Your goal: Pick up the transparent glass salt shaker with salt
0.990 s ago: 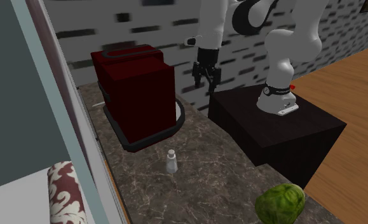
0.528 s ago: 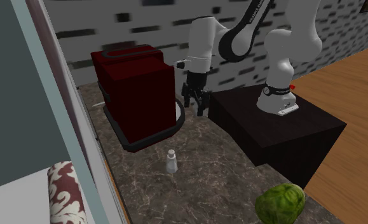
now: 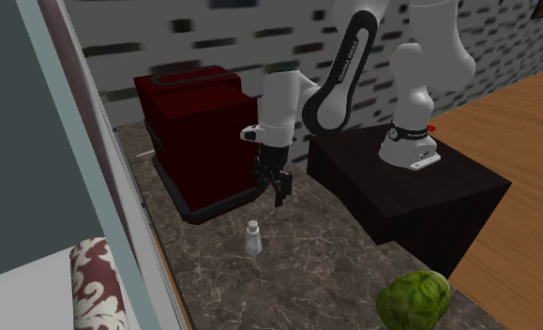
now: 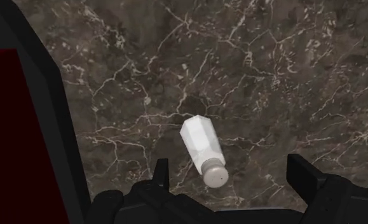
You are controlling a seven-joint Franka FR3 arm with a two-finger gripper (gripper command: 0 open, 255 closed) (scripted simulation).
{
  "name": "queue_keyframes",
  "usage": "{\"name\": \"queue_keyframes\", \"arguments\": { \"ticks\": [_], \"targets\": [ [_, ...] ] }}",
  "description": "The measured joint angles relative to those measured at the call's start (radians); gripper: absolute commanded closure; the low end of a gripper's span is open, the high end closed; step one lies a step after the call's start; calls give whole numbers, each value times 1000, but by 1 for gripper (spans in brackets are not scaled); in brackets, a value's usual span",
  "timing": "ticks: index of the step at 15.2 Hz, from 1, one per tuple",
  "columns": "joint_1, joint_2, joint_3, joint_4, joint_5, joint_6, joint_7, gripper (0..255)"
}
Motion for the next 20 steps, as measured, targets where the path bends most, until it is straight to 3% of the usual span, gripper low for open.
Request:
{"name": "queue_keyframes", "arguments": {
  "ticks": [5, 13, 14, 20],
  "targets": [
    [-7, 195, 26, 158, 5, 59, -36, 0],
    [-27, 328, 57, 227, 16, 128, -67, 0],
    [-29, 333, 59, 230, 16, 131, -69, 255],
    [-31, 338, 60, 232, 17, 135, -72, 255]
  ]
}}
